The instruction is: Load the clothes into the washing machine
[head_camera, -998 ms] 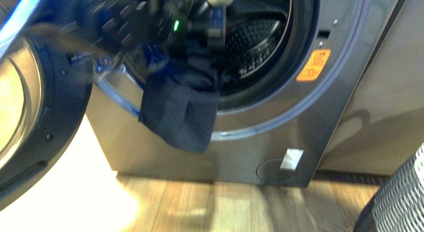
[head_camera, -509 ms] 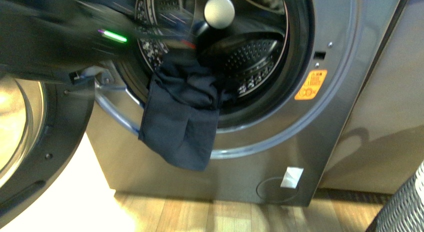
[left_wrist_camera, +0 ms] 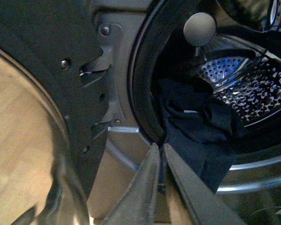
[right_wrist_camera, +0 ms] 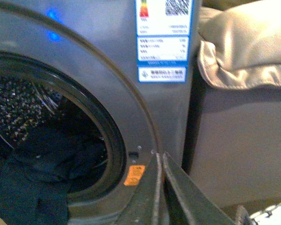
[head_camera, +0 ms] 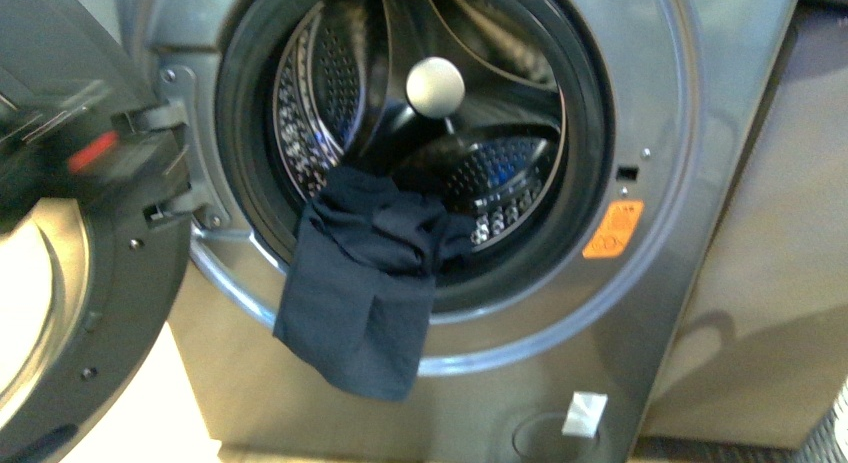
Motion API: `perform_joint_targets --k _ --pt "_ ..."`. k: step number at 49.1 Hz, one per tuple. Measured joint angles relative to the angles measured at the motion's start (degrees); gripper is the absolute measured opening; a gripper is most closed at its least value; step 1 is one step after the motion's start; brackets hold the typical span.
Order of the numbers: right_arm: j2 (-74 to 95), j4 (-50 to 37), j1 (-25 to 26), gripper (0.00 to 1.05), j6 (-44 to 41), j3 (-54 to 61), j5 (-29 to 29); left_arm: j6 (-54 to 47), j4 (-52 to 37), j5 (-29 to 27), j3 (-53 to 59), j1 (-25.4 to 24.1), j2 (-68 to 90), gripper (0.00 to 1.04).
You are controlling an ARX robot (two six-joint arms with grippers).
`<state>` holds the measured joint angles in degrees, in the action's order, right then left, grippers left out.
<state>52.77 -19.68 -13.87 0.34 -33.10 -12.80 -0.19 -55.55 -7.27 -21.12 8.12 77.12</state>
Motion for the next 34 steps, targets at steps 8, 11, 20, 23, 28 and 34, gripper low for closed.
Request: perform_joint_targets --k 8,11,20,23,28,34 --pt "-5.4 -3.3 3.4 0.02 -0.2 8.6 2.4 0.2 0.1 1.3 5.6 -1.8 -5.7 0.04" --pt "-7.2 -4.1 4.3 0.02 -0.2 11.4 3.6 0.2 0.5 1.7 7.5 -2.5 -7.9 0.04" --pt "-12.9 -5.5 7.2 0.02 -0.2 18.9 6.4 0.2 3.7 5.9 12.7 -5.6 -16.1 0.04" --pt "-14.7 -5.6 8.0 0.02 -0.2 20.8 7.1 0.2 5.2 7.0 14.0 -7.2 -19.0 0.04" --pt "-17.3 -5.4 11.1 0.02 -0.2 23.1 11.6 0.3 3.1 6.9 16.7 -8.0 -20.4 0.04" --pt "-20.5 -4.7 13.6 0.02 -0.2 25.4 12.4 0.2 6.6 7.2 18.9 -8.0 -24.7 0.04"
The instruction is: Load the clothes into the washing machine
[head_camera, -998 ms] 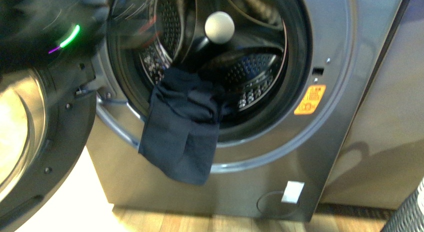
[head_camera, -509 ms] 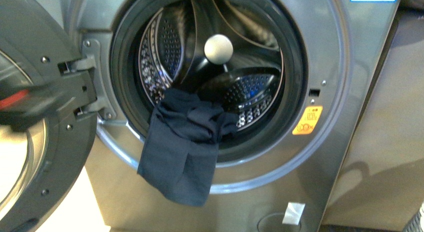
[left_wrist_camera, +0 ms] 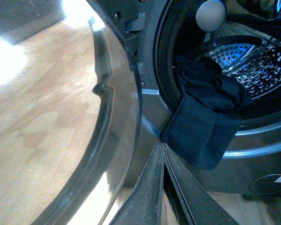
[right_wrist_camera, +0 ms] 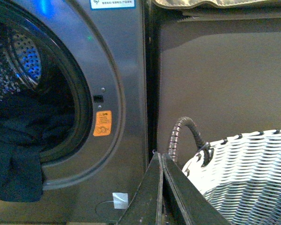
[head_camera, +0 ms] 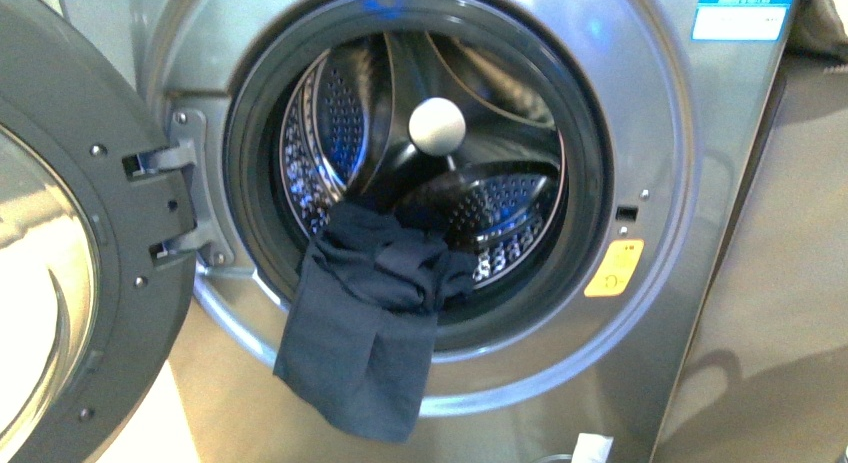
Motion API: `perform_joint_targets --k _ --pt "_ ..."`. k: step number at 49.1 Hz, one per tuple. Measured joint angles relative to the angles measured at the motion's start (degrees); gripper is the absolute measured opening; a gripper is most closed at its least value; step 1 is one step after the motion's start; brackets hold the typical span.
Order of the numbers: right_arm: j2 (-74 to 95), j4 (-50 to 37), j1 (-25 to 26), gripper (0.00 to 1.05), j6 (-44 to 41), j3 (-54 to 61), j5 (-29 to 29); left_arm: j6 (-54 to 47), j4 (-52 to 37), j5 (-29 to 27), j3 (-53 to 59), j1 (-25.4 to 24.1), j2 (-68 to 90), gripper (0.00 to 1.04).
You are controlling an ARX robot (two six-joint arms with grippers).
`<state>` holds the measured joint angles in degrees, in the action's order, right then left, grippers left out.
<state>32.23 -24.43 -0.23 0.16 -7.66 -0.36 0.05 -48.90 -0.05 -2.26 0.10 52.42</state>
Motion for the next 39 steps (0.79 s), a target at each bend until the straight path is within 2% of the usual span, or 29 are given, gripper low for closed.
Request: perform_joint_targets --k 39 --pt "-16.5 8.6 0.2 0.02 0.0 7.4 0.3 0.0 26.9 0.0 1.8 0.0 -30.5 0.04"
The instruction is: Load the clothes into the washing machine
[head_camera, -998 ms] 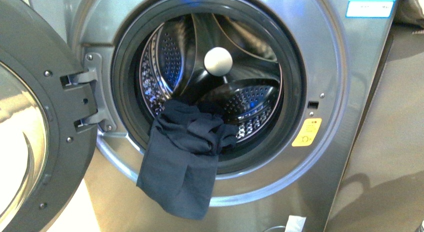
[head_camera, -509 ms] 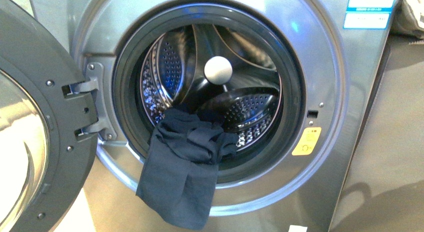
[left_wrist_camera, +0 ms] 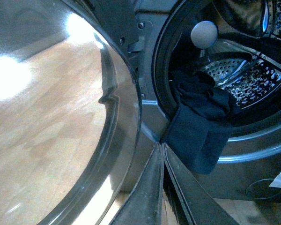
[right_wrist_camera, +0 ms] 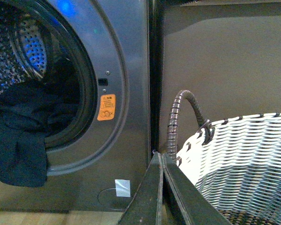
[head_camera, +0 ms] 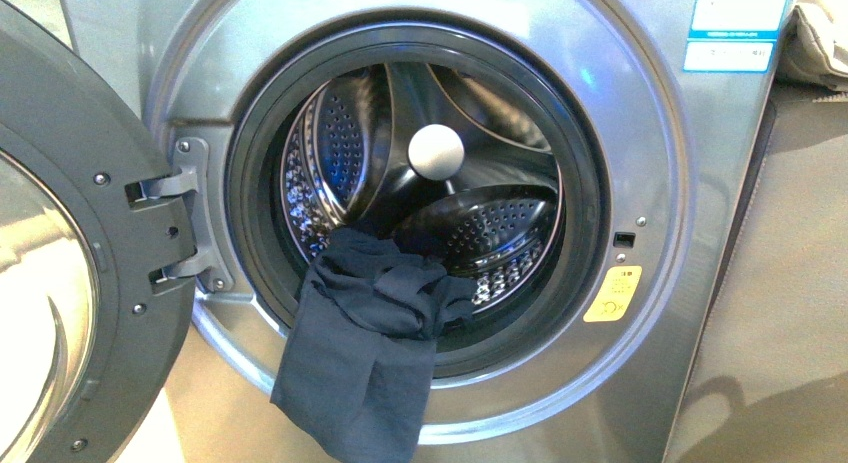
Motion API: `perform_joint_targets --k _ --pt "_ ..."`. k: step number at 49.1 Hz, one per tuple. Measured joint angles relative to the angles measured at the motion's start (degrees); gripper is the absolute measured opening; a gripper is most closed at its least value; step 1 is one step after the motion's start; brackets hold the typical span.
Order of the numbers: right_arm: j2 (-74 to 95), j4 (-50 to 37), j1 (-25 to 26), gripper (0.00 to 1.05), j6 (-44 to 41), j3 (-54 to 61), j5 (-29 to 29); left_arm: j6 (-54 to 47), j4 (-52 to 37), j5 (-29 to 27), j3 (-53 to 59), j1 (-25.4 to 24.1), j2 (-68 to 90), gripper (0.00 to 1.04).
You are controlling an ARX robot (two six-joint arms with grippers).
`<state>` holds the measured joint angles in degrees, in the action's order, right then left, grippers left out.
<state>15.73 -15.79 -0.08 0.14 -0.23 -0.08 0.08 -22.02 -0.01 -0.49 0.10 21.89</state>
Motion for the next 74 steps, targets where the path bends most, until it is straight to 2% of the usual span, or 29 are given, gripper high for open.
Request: perform_joint_targets --k 19,23,25,31,36,64,67,74 --pt "-6.2 6.0 0.0 0.02 0.0 0.0 0.0 0.0 8.0 0.0 0.0 0.0 -8.1 0.04" --pt "-12.2 14.1 0.0 0.02 0.0 0.0 0.0 0.0 9.3 0.0 0.0 0.0 -9.4 0.04" --pt "-14.2 15.3 0.0 0.02 0.0 0.0 0.0 0.0 9.9 -0.1 0.0 0.0 -10.0 0.04" --pt "-15.5 15.7 0.0 0.02 0.0 0.0 0.0 0.0 11.9 0.0 0.0 0.0 -11.9 0.04" --pt "-15.5 15.7 0.0 0.02 0.0 0.0 0.0 0.0 21.6 0.0 0.0 0.0 -19.8 0.04" --pt "-15.5 15.8 0.0 0.02 0.0 0.0 0.0 0.0 22.0 0.0 0.0 0.0 -21.7 0.04" --pt "-15.5 15.8 0.0 0.06 0.0 0.0 0.0 0.1 22.0 0.0 0.0 0.0 -21.7 0.13" --pt "-15.5 15.8 0.0 0.32 0.0 0.0 0.0 0.1 22.0 0.0 0.0 0.0 -21.6 0.4"
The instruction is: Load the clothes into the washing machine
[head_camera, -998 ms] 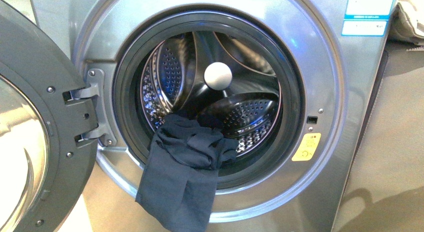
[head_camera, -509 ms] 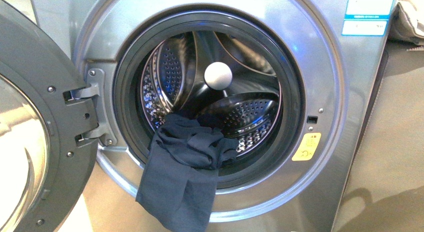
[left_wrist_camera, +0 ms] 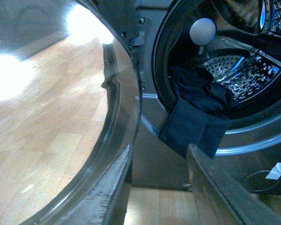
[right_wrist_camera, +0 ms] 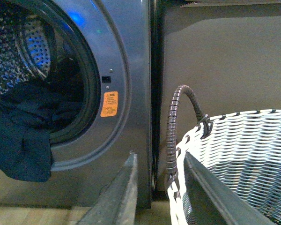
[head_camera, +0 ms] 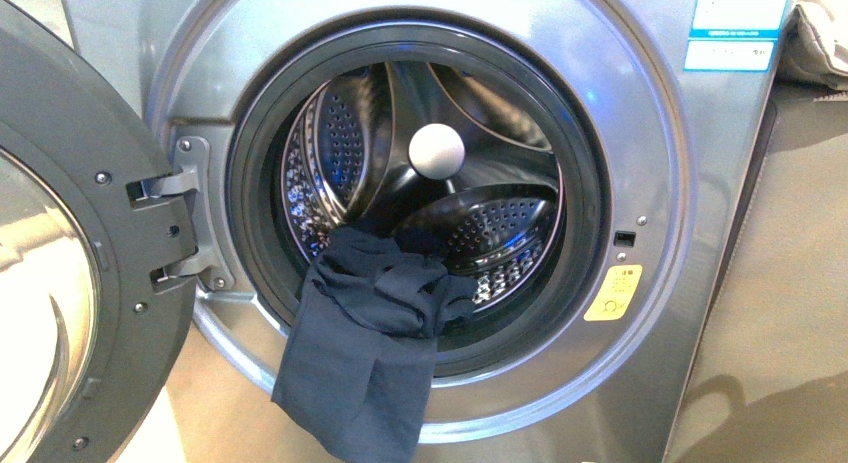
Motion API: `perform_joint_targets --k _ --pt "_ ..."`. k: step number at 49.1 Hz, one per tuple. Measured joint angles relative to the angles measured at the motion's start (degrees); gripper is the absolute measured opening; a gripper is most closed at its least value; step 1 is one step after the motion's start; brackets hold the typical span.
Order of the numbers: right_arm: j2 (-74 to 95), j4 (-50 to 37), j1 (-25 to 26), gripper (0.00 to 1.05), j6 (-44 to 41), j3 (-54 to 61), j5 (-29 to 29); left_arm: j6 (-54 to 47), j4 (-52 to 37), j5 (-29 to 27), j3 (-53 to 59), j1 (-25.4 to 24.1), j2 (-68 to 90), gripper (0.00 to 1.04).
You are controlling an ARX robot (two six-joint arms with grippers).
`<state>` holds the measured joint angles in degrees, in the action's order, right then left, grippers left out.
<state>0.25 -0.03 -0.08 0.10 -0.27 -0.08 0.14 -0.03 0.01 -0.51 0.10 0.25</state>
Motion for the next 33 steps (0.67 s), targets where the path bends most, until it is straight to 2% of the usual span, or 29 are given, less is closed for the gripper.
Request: perform_joint_targets --k 5,9,12,15,18,33 --pt "0.0 0.0 0.0 0.57 0.0 0.0 0.0 0.0 0.0 0.0 0.0 0.0 0.0 0.67" --pt "0.0 0.0 0.0 0.75 0.0 0.0 0.0 0.0 0.0 0.0 0.0 0.0 0.0 0.83" --pt "0.0 0.0 0.0 0.91 0.0 0.0 0.0 0.0 0.0 0.0 0.0 0.0 0.0 0.99" --pt "0.0 0.0 0.0 0.99 0.0 0.0 0.0 0.0 0.0 0.0 0.0 0.0 0.0 0.99" --pt "0.0 0.0 0.0 0.97 0.0 0.0 0.0 0.0 0.0 0.0 0.0 0.0 0.0 0.98" --pt "0.0 0.0 0.0 0.97 0.0 0.0 0.0 0.0 0.0 0.0 0.0 0.0 0.0 0.98"
